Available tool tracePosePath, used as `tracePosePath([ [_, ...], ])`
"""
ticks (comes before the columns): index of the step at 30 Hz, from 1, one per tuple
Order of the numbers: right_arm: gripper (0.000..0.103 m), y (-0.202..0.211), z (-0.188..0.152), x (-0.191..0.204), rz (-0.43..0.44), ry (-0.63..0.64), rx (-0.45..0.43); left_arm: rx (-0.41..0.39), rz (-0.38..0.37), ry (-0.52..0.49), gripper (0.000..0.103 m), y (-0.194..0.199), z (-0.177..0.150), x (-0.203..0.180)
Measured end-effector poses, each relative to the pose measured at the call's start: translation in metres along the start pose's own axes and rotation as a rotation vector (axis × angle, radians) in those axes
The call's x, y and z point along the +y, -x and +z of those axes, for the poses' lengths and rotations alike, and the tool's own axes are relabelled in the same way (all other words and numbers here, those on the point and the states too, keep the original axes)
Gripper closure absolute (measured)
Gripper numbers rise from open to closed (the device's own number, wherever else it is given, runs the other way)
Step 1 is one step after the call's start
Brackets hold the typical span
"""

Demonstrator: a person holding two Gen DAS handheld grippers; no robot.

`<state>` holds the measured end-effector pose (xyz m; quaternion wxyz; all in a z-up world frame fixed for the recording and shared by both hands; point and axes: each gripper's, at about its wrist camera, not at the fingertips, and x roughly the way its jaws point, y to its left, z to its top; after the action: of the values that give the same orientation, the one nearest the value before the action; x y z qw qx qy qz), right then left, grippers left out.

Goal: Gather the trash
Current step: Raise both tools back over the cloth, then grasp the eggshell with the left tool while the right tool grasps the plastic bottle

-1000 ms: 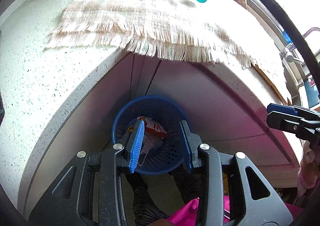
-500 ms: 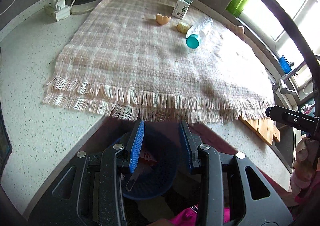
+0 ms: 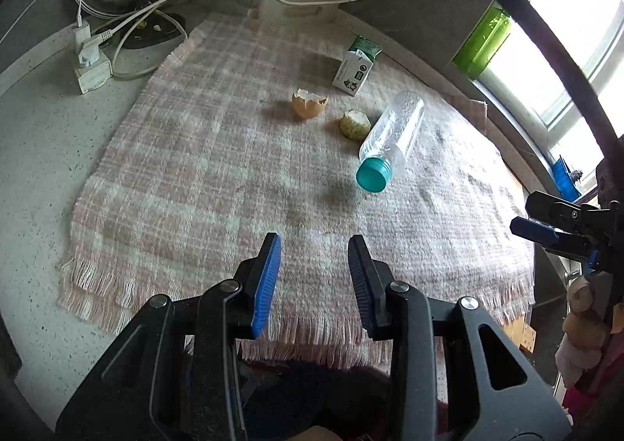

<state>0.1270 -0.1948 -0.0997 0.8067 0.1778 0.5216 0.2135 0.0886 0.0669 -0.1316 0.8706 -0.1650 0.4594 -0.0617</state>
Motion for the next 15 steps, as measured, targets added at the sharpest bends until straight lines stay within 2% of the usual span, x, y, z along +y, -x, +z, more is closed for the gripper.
tracePosePath([
  [15, 0.018, -0.046, 0.061, -0.038, 0.096, -0.151, 0.055, 0.019, -0.010, 0.053, 0.067, -0.060, 0.064, 0.001],
])
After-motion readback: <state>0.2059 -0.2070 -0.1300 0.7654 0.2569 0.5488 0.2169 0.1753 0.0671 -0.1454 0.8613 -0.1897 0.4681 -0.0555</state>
